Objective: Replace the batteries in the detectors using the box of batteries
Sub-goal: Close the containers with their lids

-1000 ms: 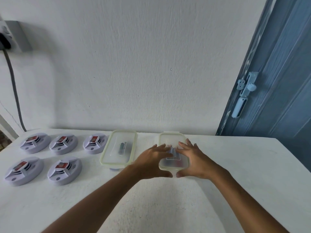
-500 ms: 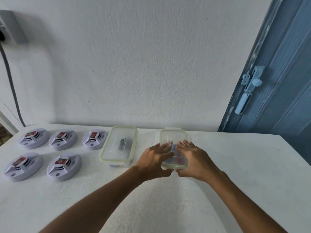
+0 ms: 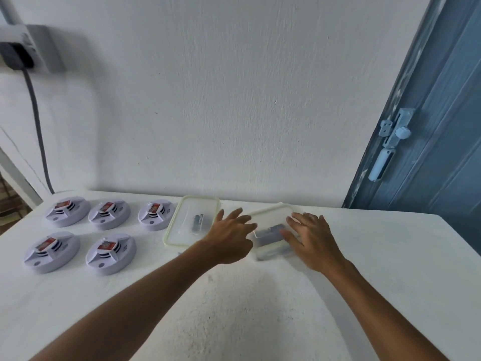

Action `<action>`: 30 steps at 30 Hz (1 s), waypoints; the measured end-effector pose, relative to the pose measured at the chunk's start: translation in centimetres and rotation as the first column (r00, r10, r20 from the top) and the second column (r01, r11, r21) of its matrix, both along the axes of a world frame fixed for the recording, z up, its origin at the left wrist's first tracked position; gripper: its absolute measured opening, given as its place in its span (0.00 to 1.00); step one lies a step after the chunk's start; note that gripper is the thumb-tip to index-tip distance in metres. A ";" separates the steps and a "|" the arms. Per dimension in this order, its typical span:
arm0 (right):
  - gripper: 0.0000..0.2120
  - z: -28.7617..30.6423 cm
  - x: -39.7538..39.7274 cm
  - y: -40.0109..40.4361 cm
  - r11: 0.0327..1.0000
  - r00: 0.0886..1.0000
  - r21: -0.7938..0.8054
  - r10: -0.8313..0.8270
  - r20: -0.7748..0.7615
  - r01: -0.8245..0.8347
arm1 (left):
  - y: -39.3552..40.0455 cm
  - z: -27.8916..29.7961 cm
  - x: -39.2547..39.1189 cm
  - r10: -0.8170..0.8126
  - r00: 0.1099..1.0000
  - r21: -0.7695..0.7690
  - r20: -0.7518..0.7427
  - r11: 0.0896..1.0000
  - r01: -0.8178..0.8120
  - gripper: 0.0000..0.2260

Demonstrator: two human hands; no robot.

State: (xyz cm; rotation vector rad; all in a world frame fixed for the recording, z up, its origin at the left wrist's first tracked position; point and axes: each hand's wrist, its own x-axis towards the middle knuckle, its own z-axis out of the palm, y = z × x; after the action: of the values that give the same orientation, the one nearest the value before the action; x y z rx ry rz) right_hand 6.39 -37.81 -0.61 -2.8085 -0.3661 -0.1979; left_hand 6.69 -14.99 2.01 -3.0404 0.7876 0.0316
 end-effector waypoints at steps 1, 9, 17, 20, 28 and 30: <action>0.52 -0.1 -0.3 0.1 1.000 1.000 0.005 0.000 0.029 -0.001 | -0.1 -0.2 -0.1 0.024 1.000 -0.014 -0.011 1.000 -0.024 0.23; 0.48 -1.0 -1.8 0.3 0.983 0.988 0.136 0.111 0.104 -0.125 | 0.3 -0.6 0.2 0.047 0.990 -0.108 -0.134 0.992 -0.062 0.45; 0.39 -2.7 -1.1 -0.6 0.984 0.975 0.116 0.107 0.193 -0.131 | 0.0 -1.7 0.6 0.024 1.000 -0.051 -0.006 0.998 -0.025 0.39; 0.32 -3.0 -0.9 -0.4 0.987 0.956 0.104 0.085 0.282 -0.119 | -0.1 -1.8 0.7 -0.003 0.999 -0.028 0.053 1.000 0.005 0.38; 0.28 -3.5 -1.0 0.1 0.985 0.934 0.123 0.071 0.349 -0.120 | -0.3 -1.8 0.1 -0.031 0.993 -0.064 0.112 0.997 0.038 0.29; 0.25 -3.2 -1.2 0.4 0.975 0.919 0.177 0.058 0.390 -0.136 | -0.6 -1.7 0.0 0.006 0.986 -0.075 0.169 0.997 0.007 0.26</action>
State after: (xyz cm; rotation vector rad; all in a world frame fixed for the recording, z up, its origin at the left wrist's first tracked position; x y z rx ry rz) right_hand 5.16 -37.36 -3.79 -2.5333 -0.5391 -0.7260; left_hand 6.66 -15.55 0.29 -3.0591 0.7938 -0.2585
